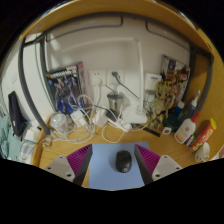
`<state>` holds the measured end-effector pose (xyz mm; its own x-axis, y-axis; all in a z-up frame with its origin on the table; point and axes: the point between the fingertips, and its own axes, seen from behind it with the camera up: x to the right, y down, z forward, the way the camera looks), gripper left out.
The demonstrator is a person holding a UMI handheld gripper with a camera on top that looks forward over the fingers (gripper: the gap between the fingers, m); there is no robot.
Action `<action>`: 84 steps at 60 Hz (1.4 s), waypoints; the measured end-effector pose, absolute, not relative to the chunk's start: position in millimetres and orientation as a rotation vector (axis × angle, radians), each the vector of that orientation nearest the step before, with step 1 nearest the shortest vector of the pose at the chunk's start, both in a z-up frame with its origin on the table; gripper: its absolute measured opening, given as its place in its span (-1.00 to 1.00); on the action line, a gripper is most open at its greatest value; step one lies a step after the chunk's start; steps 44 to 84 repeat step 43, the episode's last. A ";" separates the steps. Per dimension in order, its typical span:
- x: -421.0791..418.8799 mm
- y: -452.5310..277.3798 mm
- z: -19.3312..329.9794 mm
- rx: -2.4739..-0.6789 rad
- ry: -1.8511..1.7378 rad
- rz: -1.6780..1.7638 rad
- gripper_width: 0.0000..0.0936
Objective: Arrange mouse
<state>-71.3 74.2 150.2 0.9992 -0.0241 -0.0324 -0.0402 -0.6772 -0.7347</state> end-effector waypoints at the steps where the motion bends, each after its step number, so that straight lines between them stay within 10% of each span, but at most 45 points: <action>1: -74.3 71.5 159.2 -2.308 0.044 0.026 0.81; 31: -118.0 17.2 308.4 -2.151 0.042 0.056 0.81; 84: -117.7 7.5 314.3 -2.149 0.057 0.057 0.81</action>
